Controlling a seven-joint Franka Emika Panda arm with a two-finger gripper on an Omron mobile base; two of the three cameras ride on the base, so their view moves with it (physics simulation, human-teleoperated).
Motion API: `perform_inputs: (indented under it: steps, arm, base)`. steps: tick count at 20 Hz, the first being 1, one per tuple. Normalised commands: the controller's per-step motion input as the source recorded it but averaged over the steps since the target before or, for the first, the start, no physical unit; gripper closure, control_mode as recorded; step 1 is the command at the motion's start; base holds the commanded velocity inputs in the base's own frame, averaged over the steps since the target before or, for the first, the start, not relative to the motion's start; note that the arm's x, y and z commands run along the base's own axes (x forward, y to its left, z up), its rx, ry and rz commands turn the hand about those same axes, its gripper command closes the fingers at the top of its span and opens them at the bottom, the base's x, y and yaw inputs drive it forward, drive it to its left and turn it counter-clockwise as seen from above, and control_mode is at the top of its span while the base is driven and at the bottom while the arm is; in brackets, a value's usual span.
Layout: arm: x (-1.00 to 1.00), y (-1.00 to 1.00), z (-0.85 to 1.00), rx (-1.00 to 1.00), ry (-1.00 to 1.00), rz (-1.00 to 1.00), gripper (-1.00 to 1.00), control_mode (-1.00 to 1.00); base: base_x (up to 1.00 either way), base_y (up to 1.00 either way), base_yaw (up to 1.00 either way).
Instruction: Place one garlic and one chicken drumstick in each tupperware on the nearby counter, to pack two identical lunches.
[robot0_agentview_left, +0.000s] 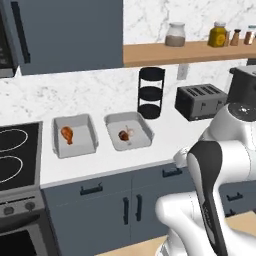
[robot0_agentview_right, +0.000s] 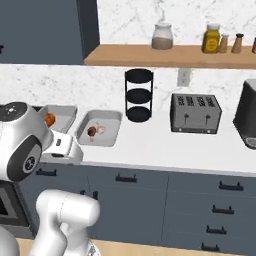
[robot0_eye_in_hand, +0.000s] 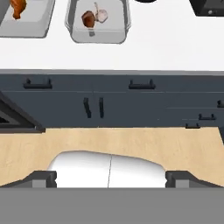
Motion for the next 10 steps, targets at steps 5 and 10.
perform_inputs:
  steps: [5,10]
  arm:
    - [0.0,0.0,0.0,0.0,0.0,0.0,-1.0,1.0]
    - [0.0,0.0,0.0,0.0,0.0,0.0,-1.0,1.0]
  base:
    - [-0.34,-1.0,-0.17]
    - [-0.68,-1.0,-0.1]
